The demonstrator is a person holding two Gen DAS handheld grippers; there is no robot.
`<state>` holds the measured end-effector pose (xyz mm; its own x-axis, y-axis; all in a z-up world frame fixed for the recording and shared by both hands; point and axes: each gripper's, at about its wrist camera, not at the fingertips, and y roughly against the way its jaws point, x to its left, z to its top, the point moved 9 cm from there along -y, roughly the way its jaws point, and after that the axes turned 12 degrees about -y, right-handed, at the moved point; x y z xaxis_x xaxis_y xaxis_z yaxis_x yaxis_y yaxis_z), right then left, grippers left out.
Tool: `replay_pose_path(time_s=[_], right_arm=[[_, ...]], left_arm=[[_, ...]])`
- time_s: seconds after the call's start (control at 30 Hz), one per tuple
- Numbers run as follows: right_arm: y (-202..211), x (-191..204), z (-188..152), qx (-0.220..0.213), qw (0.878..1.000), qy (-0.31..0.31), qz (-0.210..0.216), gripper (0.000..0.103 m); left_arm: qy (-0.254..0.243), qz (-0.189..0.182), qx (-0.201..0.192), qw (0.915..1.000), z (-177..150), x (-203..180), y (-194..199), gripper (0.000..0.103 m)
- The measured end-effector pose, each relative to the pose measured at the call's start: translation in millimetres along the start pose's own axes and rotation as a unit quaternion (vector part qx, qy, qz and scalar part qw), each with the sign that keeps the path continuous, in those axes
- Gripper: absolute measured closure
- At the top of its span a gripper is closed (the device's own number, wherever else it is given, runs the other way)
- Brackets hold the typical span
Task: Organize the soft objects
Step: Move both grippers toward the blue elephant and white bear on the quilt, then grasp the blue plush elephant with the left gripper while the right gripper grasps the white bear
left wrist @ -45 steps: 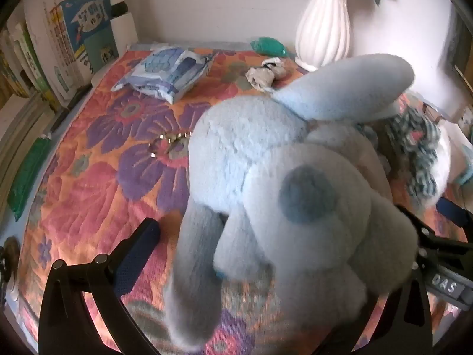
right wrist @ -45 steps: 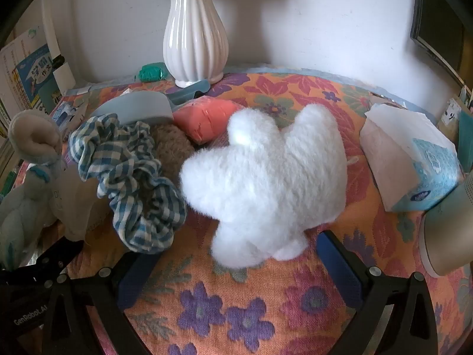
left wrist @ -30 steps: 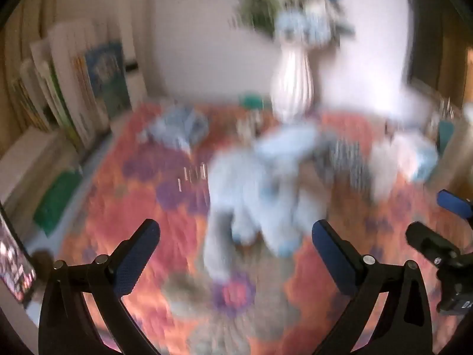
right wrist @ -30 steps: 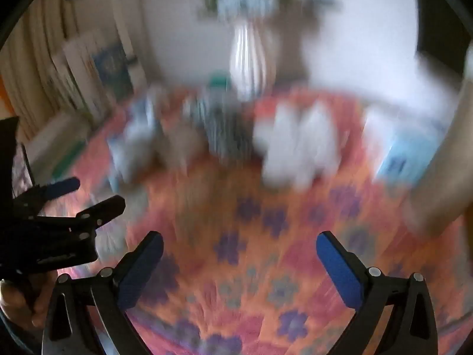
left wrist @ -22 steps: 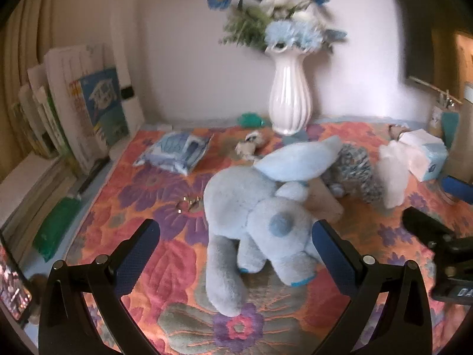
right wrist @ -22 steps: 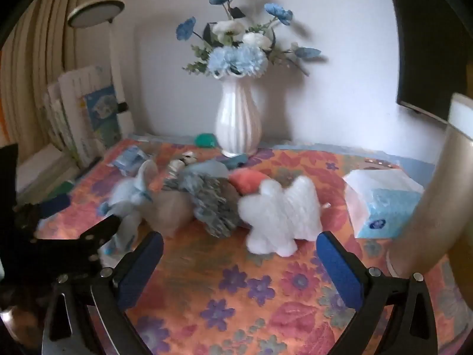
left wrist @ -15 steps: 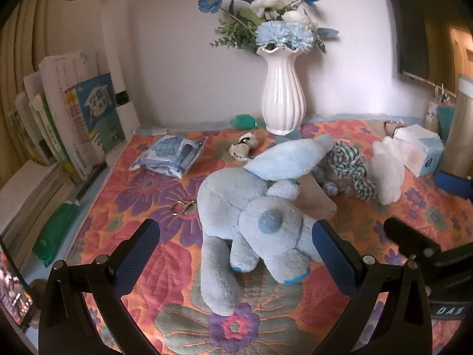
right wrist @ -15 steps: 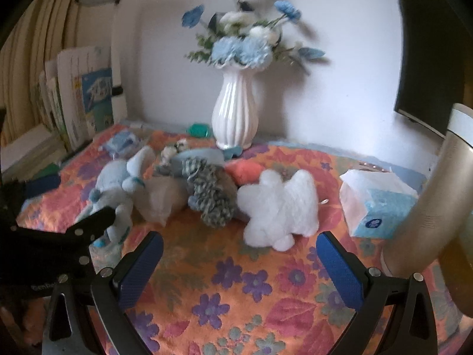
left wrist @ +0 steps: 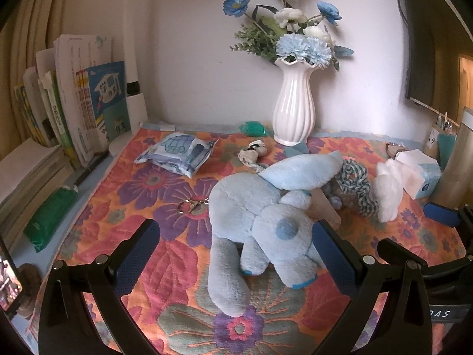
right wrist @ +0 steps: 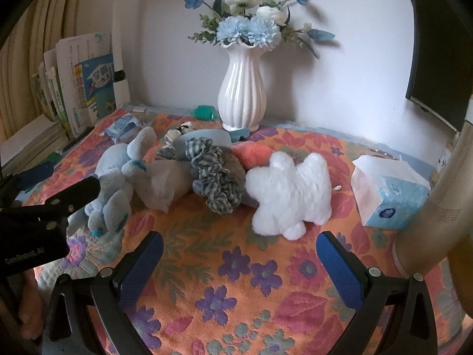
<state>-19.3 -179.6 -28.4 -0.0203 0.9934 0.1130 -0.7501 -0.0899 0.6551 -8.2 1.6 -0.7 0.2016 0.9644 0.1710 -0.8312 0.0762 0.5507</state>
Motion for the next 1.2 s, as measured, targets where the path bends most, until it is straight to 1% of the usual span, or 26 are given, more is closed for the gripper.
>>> replay_pose_path(time_s=[0.2,0.37,0.47,0.6,0.63,0.73,0.8,0.93,1.13,1.2], right_arm=[[-1,2,1,0.000,1.000,0.004,-0.001,0.000],[0,3,0,0.001,1.000,0.004,-0.001,0.000],[0,-1,3,-0.005,1.000,0.003,-0.002,0.000],[5,-9,8,-0.022,1.000,-0.019,-0.001,0.000],[6,-12,9,-0.023,0.999,-0.026,0.002,0.000],[7,-18,11,-0.022,0.999,-0.046,0.010,0.000],[7,-21,11,-0.022,0.998,-0.054,0.014,0.000],[9,-22,11,-0.024,0.997,-0.064,0.020,0.000],[4,-27,12,-0.009,0.997,-0.077,0.027,0.000],[5,-32,12,-0.003,0.996,-0.088,0.028,0.000]], left_arm=[[0.004,-0.001,-0.001,1.0000,-1,2,0,0.001],[0.001,0.001,0.007,1.0000,-2,2,-3,0.001],[0.008,0.001,0.002,1.0000,0,3,-2,0.001],[0.039,-0.032,-0.006,0.9987,-1,12,0,0.001],[0.055,-0.048,-0.008,0.9973,-2,16,0,0.001],[0.086,-0.077,-0.007,0.9933,-4,23,-2,0.001],[0.105,-0.094,0.001,0.9901,-6,28,-7,0.001],[0.111,-0.124,0.025,0.9858,-10,22,-16,0.001],[0.135,-0.144,0.051,0.9790,-17,26,-24,0.001],[0.151,-0.152,0.064,0.9745,-18,27,-24,0.001]])
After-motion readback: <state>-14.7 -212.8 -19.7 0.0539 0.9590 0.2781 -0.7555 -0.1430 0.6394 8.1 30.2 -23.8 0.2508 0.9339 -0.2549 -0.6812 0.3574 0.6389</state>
